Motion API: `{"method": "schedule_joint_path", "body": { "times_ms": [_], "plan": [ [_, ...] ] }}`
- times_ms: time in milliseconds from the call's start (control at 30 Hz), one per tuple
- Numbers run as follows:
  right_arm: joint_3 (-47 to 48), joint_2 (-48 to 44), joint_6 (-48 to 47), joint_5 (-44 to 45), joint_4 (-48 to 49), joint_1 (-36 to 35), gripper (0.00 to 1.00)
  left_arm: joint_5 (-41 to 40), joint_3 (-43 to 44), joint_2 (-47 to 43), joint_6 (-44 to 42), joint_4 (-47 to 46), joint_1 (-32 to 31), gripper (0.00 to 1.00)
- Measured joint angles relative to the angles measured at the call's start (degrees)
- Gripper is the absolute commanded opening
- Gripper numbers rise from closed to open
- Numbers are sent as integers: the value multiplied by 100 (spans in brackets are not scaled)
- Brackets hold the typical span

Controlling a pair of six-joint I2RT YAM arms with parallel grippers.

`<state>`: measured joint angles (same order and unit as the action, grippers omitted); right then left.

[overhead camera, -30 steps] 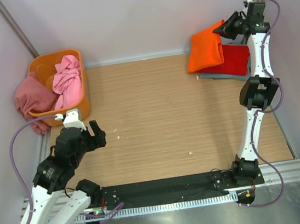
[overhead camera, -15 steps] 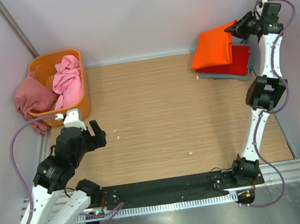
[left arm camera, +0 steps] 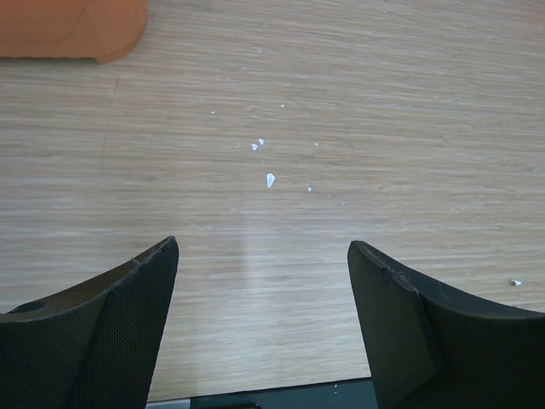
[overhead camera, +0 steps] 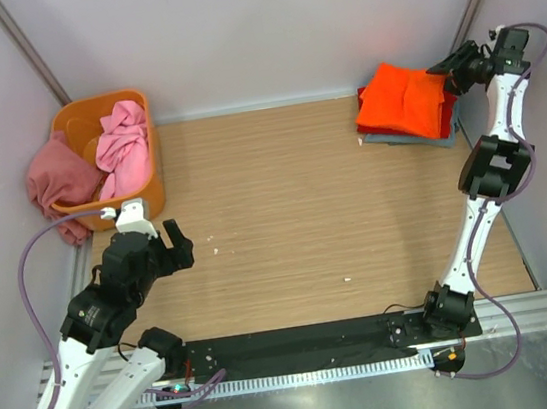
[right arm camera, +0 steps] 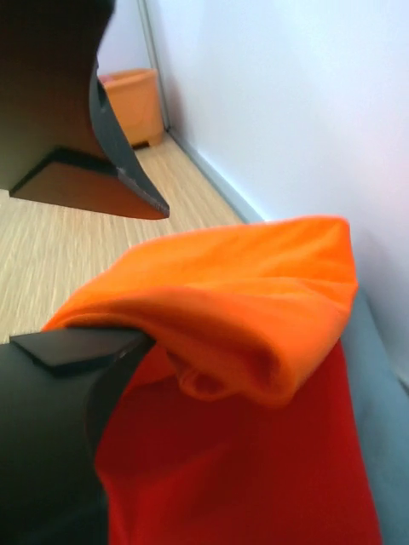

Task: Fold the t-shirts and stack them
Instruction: Neatly place the folded tshirt to the corner

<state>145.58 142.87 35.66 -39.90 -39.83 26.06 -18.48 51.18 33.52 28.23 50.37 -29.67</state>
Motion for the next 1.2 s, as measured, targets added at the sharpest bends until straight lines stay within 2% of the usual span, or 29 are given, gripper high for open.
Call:
{"method": "schedule_joint_path", "body": {
  "times_ms": [100, 200, 400, 500, 600, 767, 900, 1033, 1200],
  "plan": [
    [-11, 116, -155, 236, -151, 2, 65, 0, 0, 0, 0, 0, 0, 82],
    [-4, 129, -334, 693, -393, 15, 68, 0, 0, 0, -2, 0, 0, 82],
    [-46, -122, -820, 2459, -1202, -59, 69, 0, -2, -7, -2, -2, 0, 82],
    [-326, -667, -1019, 3480, -1482, -109, 69, 0, -11, -37, -2, -33, 0, 82],
    [-741, -1379, -1075, 3917, -1440, -74, 69, 0, -22, -57, -2, -42, 0, 82],
    [-1882, -2629, -1001, 3582, -953, -4, 69, -2, -44, -153, -2, -42, 0, 82],
    [-3504, -3333, -874, 2800, -267, -20, 68, -9, -44, -269, -4, -42, 0, 83],
    [-4607, -3200, -765, 2013, 107, -70, 66, -4, -50, -284, -11, -61, 0, 83],
    [-5066, -2787, -704, 1637, 240, -87, 66, -2, -70, -291, -17, -76, 0, 84]
  ]
}}
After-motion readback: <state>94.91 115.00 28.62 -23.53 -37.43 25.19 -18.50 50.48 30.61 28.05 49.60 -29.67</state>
